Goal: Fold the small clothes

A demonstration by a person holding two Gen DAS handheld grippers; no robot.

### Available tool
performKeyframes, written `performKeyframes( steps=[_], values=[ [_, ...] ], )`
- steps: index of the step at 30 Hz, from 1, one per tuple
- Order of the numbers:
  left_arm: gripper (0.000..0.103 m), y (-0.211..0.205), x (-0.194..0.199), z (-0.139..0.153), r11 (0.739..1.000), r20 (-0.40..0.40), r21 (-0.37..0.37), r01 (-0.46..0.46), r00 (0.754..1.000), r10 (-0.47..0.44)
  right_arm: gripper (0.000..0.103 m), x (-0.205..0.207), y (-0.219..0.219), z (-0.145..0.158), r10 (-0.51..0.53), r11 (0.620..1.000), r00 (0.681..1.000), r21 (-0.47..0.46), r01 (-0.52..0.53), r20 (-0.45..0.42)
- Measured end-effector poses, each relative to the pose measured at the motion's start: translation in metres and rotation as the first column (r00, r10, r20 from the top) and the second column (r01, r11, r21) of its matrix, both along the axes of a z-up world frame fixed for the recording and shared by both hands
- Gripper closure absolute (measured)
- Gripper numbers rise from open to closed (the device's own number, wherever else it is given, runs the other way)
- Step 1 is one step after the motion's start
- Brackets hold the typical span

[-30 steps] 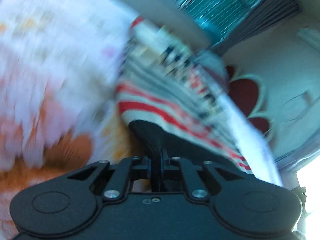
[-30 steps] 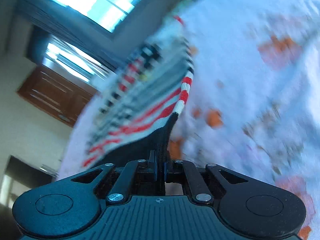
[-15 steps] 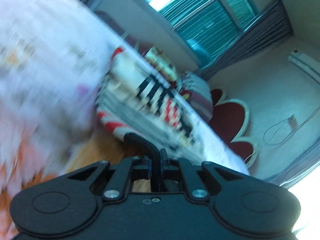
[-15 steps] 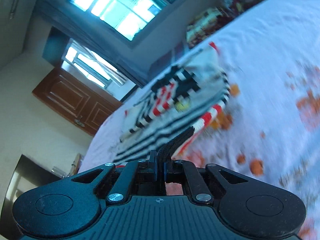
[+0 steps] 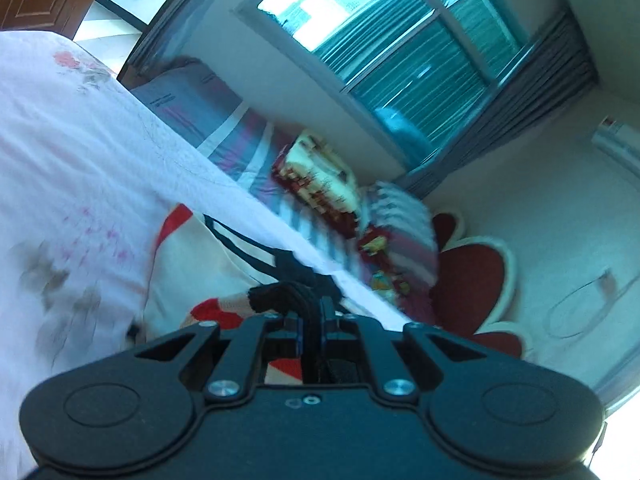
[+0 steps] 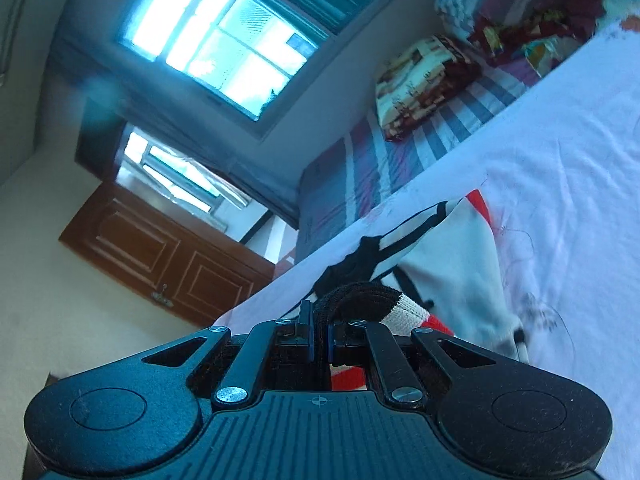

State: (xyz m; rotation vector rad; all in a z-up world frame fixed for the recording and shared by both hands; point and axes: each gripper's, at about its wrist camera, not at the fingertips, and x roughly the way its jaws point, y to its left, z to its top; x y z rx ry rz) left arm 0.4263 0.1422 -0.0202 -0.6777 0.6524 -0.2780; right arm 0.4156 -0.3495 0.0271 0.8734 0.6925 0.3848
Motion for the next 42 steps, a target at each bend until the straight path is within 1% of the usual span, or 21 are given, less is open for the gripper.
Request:
performKeyframes(
  steps=[4, 9, 11, 14, 15, 16, 17, 18, 19, 20, 22, 24, 27, 30, 31, 33, 34, 36, 38, 40, 42],
  values=[
    [0.097, -0.003, 0.062, -0.035, 0.999, -0.071, 0.041, -0.003, 0.997, 0.006, 0.098, 0.071, -0.008, -0.044, -0.004, 1.000, 0.998, 0.025, 0.005, -0.069],
    [0.097, -0.004, 0.116, -0.073, 0.997, -0.137, 0.074, -0.009, 0.990, 0.019, 0.098, 0.127, -0.016, -0.103, -0.016, 0.998, 0.989, 0.060, 0.025, -0.147],
    [0.097, -0.004, 0.129, -0.084, 0.996, -0.144, 0.084, -0.005, 0.989, 0.017, 0.098, 0.141, -0.017, -0.120, -0.020, 0.997, 0.988, 0.066, 0.031, -0.155],
    [0.096, -0.006, 0.140, -0.094, 0.995, -0.115, 0.102, 0.021, 0.993, -0.009, 0.097, 0.152, -0.018, -0.132, -0.026, 0.999, 0.994, 0.045, 0.031, -0.105],
    [0.090, -0.006, 0.141, -0.096, 0.995, -0.098, 0.102, 0.022, 0.995, -0.012, 0.088, 0.153, -0.017, -0.134, -0.034, 0.999, 0.995, 0.026, 0.036, -0.096],
    [0.076, -0.007, 0.142, -0.097, 0.994, -0.086, 0.112, 0.010, 0.996, 0.000, 0.078, 0.153, -0.016, -0.136, -0.052, 0.999, 0.995, 0.003, 0.052, -0.080],
    [0.069, -0.007, 0.142, -0.096, 0.991, -0.074, 0.132, -0.009, 0.997, 0.019, 0.044, 0.150, -0.016, -0.137, -0.086, 0.996, 0.995, -0.011, 0.086, -0.053],
    [0.050, -0.007, 0.141, -0.095, 0.989, -0.047, 0.146, -0.030, 0.998, 0.037, 0.017, 0.145, -0.018, -0.136, -0.139, 0.990, 0.990, -0.021, 0.138, -0.018],
    [0.034, -0.006, 0.140, -0.094, 0.988, -0.022, 0.147, -0.046, 0.999, 0.050, 0.016, 0.141, -0.021, -0.135, -0.185, 0.982, 0.983, -0.032, 0.185, 0.014],
    [0.033, -0.005, 0.140, -0.092, 0.989, -0.008, 0.140, -0.049, 0.999, 0.050, 0.016, 0.139, -0.023, -0.134, -0.189, 0.982, 0.981, -0.022, 0.190, 0.030],
    [0.041, -0.009, 0.142, -0.088, 0.983, 0.003, 0.183, -0.033, 0.999, 0.033, 0.020, 0.138, -0.021, -0.130, -0.156, 0.986, 0.987, -0.052, 0.158, 0.042],
    [0.044, -0.015, 0.144, -0.084, 0.971, 0.010, 0.238, 0.005, 1.000, -0.007, 0.038, 0.139, -0.015, -0.125, -0.102, 0.989, 0.993, -0.100, 0.107, 0.057],
    [0.060, -0.029, 0.153, -0.086, 0.935, -0.036, 0.349, 0.058, 0.998, -0.048, 0.046, 0.143, 0.001, -0.118, -0.045, 0.970, 0.997, -0.235, 0.058, 0.060],
    [0.060, -0.046, 0.157, -0.090, 0.881, -0.063, 0.462, 0.107, 0.994, -0.088, 0.047, 0.151, 0.027, -0.121, 0.016, 0.930, 0.999, -0.368, -0.004, 0.030],
    [0.058, -0.049, 0.155, -0.088, 0.875, -0.046, 0.471, 0.110, 0.994, -0.100, 0.047, 0.152, 0.038, -0.123, 0.031, 0.904, 0.999, -0.427, -0.018, 0.024],
    [0.046, -0.041, 0.148, -0.086, 0.915, 0.008, 0.395, 0.083, 0.996, -0.094, 0.047, 0.155, 0.056, -0.130, 0.061, 0.862, 0.998, -0.505, -0.039, 0.026],
    [0.032, -0.035, 0.144, -0.086, 0.934, 0.032, 0.352, 0.054, 0.997, -0.070, 0.047, 0.153, 0.063, -0.134, 0.072, 0.845, 0.997, -0.532, -0.046, 0.027],
    [0.032, -0.027, 0.138, -0.086, 0.947, 0.062, 0.320, 0.008, 0.998, -0.029, 0.047, 0.151, 0.071, -0.139, 0.085, 0.827, 0.996, -0.561, -0.049, 0.037],
    [0.032, -0.021, 0.133, -0.084, 0.960, 0.098, 0.279, 0.000, 0.995, -0.029, 0.047, 0.148, 0.072, -0.145, 0.081, 0.831, 0.996, -0.555, -0.041, 0.047],
    [0.032, -0.022, 0.132, -0.083, 0.954, 0.105, 0.298, 0.024, 0.993, -0.057, 0.047, 0.148, 0.070, -0.149, 0.079, 0.839, 0.996, -0.542, -0.039, 0.050],
    [0.034, -0.036, 0.143, -0.085, 0.913, 0.043, 0.401, 0.073, 0.994, -0.099, 0.047, 0.153, 0.069, -0.150, 0.082, 0.832, 0.995, -0.553, -0.042, 0.047]
  ],
)
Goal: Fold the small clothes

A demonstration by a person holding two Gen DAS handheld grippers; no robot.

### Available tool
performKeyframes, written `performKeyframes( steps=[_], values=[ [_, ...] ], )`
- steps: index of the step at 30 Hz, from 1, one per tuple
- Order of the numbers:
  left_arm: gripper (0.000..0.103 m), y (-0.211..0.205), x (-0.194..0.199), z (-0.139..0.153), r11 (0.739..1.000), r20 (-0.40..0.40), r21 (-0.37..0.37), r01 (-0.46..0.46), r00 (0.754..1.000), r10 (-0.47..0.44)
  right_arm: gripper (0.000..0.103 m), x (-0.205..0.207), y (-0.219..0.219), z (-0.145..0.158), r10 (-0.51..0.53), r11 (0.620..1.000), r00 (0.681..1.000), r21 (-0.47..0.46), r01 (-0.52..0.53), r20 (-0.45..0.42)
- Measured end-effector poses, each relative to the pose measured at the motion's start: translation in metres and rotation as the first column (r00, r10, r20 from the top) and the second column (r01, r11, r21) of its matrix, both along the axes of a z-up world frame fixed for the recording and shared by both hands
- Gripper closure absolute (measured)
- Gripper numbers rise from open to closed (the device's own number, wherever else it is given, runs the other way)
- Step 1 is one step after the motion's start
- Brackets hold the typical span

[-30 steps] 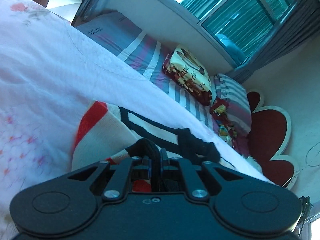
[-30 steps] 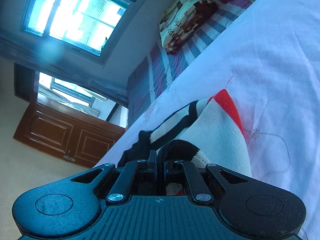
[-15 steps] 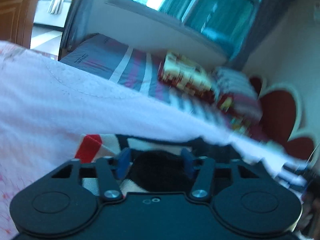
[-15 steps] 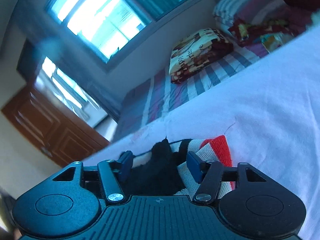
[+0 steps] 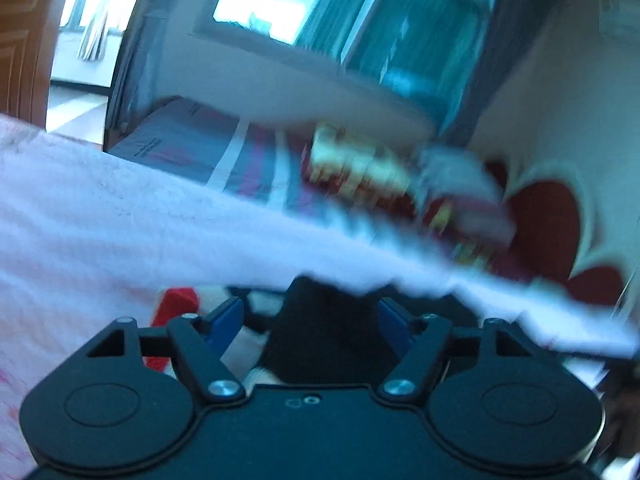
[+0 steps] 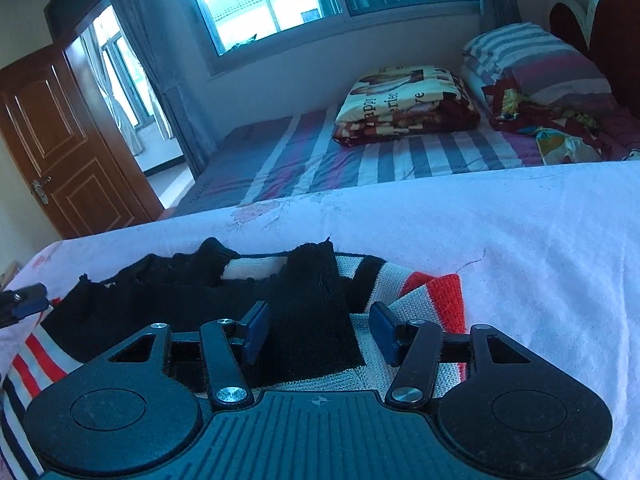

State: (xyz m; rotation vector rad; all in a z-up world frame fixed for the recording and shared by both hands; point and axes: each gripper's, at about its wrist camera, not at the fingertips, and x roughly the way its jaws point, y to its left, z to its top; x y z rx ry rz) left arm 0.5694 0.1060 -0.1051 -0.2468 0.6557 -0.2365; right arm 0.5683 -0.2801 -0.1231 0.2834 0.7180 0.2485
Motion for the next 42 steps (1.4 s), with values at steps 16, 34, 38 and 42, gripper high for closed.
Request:
performKeyframes(
  steps=[16, 34, 38, 42],
  values=[
    [0.099, -0.032, 0.006, -0.008, 0.961, 0.025, 0.256, -0.102, 0.995, 0.099, 0.096, -0.013, 0.001, 0.004, -0.125, 0.977, 0.988, -0.159, 0.139, 0.096],
    [0.049, -0.131, -0.057, 0.015, 0.957, 0.082, 0.284, 0.057, 0.993, -0.083, 0.056, -0.059, 0.091, 0.030, 0.158, 0.973, 0.979, -0.189, -0.132, 0.128],
    [0.045, -0.144, -0.055, -0.007, 0.928, 0.022, 0.357, 0.102, 0.993, -0.118, 0.056, -0.055, 0.112, 0.015, 0.210, 0.939, 0.974, -0.295, -0.178, 0.080],
    [0.029, -0.083, -0.058, -0.014, 0.924, 0.034, 0.381, -0.019, 0.999, 0.007, 0.056, -0.054, 0.048, 0.000, -0.009, 0.918, 0.999, -0.396, 0.029, 0.054]
  ],
)
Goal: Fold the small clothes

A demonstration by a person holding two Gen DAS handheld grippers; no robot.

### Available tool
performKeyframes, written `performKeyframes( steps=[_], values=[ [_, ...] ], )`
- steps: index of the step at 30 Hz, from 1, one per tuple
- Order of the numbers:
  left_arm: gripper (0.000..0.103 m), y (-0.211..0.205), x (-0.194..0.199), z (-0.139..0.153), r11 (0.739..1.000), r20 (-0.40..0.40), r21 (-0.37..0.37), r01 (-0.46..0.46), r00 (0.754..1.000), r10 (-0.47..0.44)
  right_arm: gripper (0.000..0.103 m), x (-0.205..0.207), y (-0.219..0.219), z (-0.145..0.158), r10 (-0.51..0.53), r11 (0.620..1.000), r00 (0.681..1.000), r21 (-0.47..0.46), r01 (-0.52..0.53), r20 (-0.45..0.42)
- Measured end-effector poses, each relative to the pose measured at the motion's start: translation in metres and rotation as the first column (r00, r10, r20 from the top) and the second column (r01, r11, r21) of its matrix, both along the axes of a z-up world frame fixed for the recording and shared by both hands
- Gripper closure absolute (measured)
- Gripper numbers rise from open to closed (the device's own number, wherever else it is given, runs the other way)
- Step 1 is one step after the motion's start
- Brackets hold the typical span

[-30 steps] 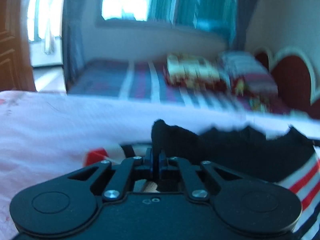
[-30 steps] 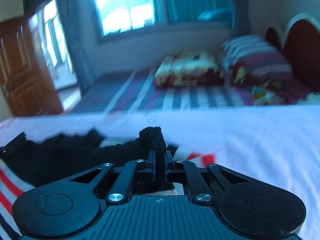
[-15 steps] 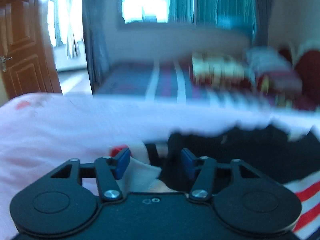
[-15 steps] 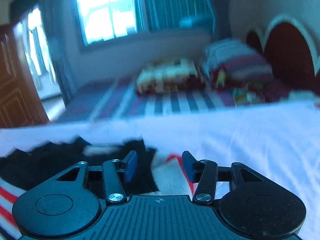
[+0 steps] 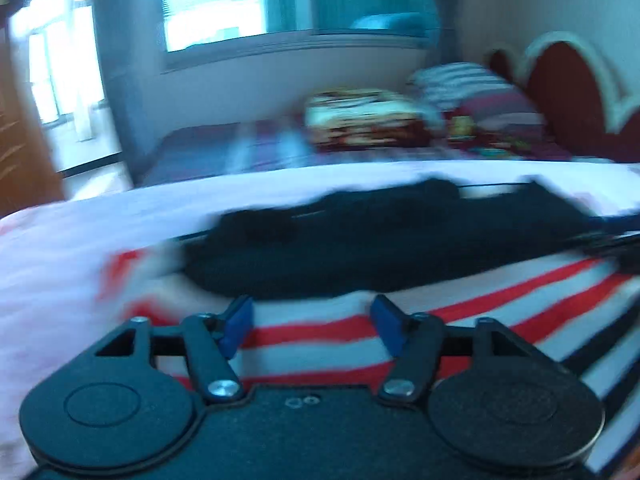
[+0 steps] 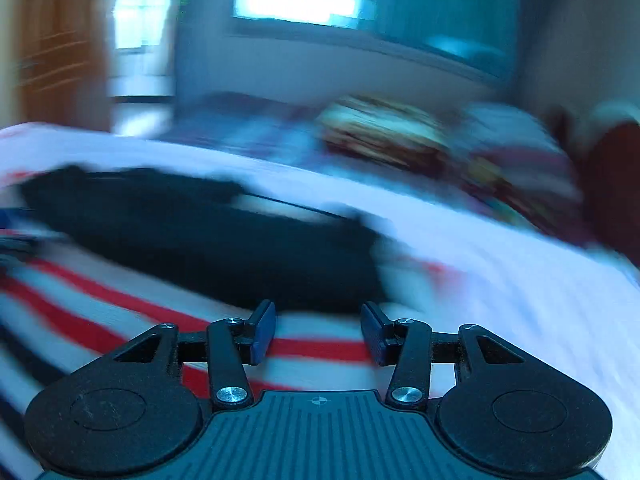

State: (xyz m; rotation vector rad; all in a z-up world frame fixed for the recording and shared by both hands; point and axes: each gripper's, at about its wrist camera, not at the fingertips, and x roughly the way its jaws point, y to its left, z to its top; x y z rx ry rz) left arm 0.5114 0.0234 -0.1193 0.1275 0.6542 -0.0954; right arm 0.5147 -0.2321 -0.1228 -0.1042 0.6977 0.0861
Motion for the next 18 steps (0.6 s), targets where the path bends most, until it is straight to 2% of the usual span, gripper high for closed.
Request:
performKeyframes(
  steps=[2, 4, 6, 9, 11, 13, 15, 16, 18],
  values=[
    [0.029, 0.025, -0.004, -0.002, 0.999, 0.002, -0.040, -0.004, 1.000, 0.004, 0.049, -0.006, -0.029, -0.002, -0.017, 0.998, 1.000, 0.058, 0.019, -0.022],
    [0.030, 0.026, -0.007, 0.001, 1.000, 0.011, -0.018, 0.010, 1.000, -0.010, 0.049, -0.010, -0.033, 0.002, -0.021, 0.997, 1.000, 0.070, 0.022, -0.017],
    [0.035, 0.014, -0.013, 0.011, 1.000, 0.011, -0.019, -0.008, 1.000, 0.008, 0.050, -0.020, -0.025, 0.012, -0.043, 0.997, 0.999, 0.062, 0.042, 0.028],
    [0.033, -0.016, -0.040, 0.025, 0.998, 0.068, -0.035, 0.059, 0.996, -0.056, 0.050, -0.047, 0.003, 0.025, 0.018, 0.995, 0.996, 0.095, -0.027, 0.091],
    [0.033, -0.038, -0.051, 0.022, 0.993, 0.054, -0.049, 0.105, 0.993, -0.103, 0.050, -0.060, 0.031, 0.023, 0.104, 0.989, 0.992, 0.099, -0.111, 0.077],
    [0.033, -0.058, -0.056, 0.014, 0.989, 0.023, -0.036, 0.144, 0.989, -0.143, 0.050, -0.064, 0.050, 0.016, 0.139, 0.986, 0.989, 0.091, -0.143, 0.052],
    [0.032, -0.068, -0.059, 0.003, 0.989, -0.015, -0.011, 0.149, 0.989, -0.149, 0.050, -0.061, 0.058, 0.003, 0.132, 0.989, 0.991, 0.065, -0.132, -0.005],
    [0.030, -0.065, -0.062, 0.000, 0.989, 0.001, -0.019, 0.148, 0.989, -0.148, 0.050, -0.062, 0.057, 0.000, 0.129, 0.989, 0.992, 0.072, -0.129, 0.004],
    [0.031, -0.055, -0.063, 0.006, 0.989, -0.019, -0.045, 0.140, 0.990, -0.141, 0.050, -0.062, 0.053, 0.003, 0.109, 0.991, 0.994, 0.079, -0.107, -0.014]
  ],
)
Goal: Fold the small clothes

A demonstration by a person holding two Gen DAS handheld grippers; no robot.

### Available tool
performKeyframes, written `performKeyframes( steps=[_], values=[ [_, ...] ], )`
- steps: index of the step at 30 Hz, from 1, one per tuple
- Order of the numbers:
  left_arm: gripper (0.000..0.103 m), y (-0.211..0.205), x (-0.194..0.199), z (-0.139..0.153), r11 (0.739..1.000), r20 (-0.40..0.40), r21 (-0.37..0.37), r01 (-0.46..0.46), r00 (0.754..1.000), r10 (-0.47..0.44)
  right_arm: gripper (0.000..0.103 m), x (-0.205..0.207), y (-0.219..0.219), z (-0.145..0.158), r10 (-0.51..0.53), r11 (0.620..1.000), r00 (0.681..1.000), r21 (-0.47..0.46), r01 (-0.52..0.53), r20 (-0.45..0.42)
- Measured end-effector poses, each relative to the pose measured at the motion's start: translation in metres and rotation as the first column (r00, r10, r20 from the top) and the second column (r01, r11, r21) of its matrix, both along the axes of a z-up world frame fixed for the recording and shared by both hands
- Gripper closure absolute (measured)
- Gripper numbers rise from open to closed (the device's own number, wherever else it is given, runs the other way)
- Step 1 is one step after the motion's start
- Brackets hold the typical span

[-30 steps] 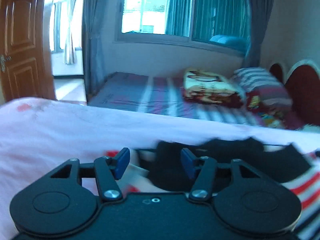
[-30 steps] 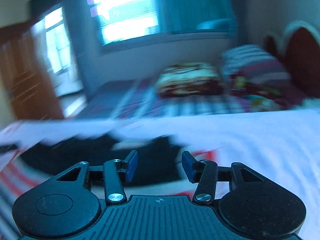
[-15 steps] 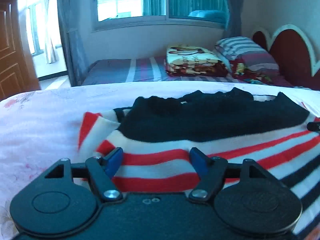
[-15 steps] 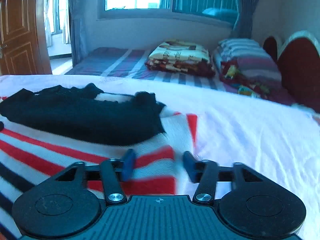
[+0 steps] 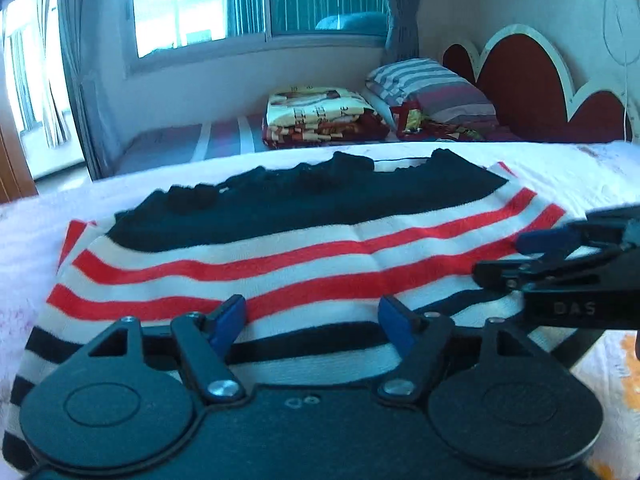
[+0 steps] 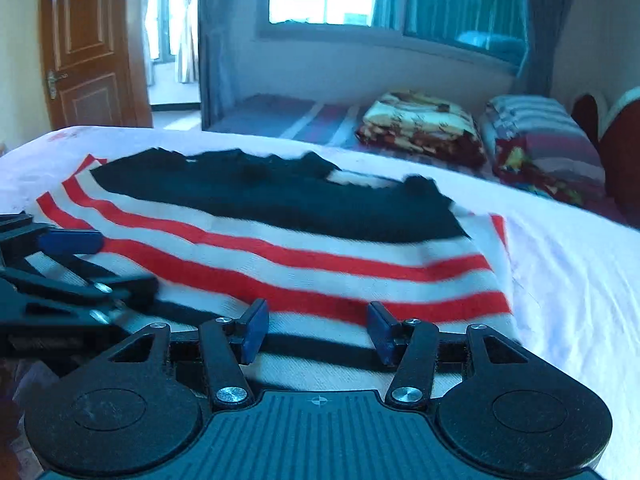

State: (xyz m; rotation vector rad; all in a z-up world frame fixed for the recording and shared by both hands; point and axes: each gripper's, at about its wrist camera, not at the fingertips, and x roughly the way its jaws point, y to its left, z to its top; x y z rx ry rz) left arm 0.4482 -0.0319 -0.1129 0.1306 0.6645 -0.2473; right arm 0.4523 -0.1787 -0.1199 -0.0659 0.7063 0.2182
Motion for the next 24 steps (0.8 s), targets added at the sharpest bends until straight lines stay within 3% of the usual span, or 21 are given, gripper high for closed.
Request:
performKeyframes(
  steps=[2, 4, 6, 8, 10, 13, 15, 19, 22, 23, 24],
  values=[
    [0.034, 0.008, -0.011, 0.010, 1.000, 0.040, 0.001, -0.022, 0.999, 0.022, 0.051, -0.009, -0.002, 0.011, -0.005, 0.999, 1.000, 0.037, 0.004, 0.016],
    [0.033, 0.011, -0.016, 0.010, 1.000, 0.026, -0.013, -0.018, 1.000, 0.018, 0.051, -0.027, 0.005, 0.019, 0.031, 0.996, 0.999, 0.084, -0.034, 0.043],
    [0.033, 0.007, -0.020, 0.001, 1.000, -0.009, -0.009, -0.019, 1.000, 0.019, 0.051, -0.031, 0.022, 0.013, 0.060, 0.995, 0.998, 0.073, -0.061, 0.016],
    [0.031, 0.005, -0.026, -0.004, 0.999, 0.005, 0.028, -0.027, 1.000, 0.027, 0.051, -0.038, 0.027, 0.004, 0.066, 0.997, 0.997, 0.048, -0.064, -0.029],
    [0.031, 0.018, -0.033, -0.002, 0.998, 0.009, 0.034, -0.061, 0.998, 0.060, 0.051, -0.048, 0.023, 0.001, 0.072, 0.997, 0.997, -0.003, -0.072, -0.015],
    [0.030, 0.055, -0.044, -0.005, 0.990, 0.004, 0.047, -0.132, 0.991, 0.132, 0.051, -0.070, -0.005, -0.001, 0.016, 0.998, 1.000, -0.053, -0.016, -0.011],
    [0.030, 0.080, -0.049, -0.006, 0.987, -0.019, 0.012, -0.159, 0.987, 0.159, 0.051, -0.082, -0.025, -0.002, -0.026, 0.998, 0.999, -0.053, 0.025, -0.025],
    [0.031, 0.086, -0.056, 0.001, 0.985, -0.010, 0.052, -0.166, 0.986, 0.167, 0.051, -0.094, -0.036, 0.005, -0.034, 0.999, 0.999, -0.024, 0.033, -0.023],
    [0.031, 0.093, -0.057, 0.004, 0.981, -0.012, 0.036, -0.193, 0.981, 0.193, 0.051, -0.098, -0.054, 0.020, -0.107, 0.994, 0.994, 0.027, 0.106, 0.022],
    [0.031, 0.095, -0.056, 0.003, 0.980, -0.023, 0.033, -0.197, 0.980, 0.198, 0.055, -0.096, -0.057, 0.020, -0.127, 0.992, 0.992, 0.024, 0.127, 0.007],
    [0.031, 0.096, -0.055, 0.001, 0.979, -0.032, 0.028, -0.200, 0.979, 0.201, 0.075, -0.091, -0.058, 0.013, -0.133, 0.991, 0.991, 0.002, 0.133, -0.033]
  ],
)
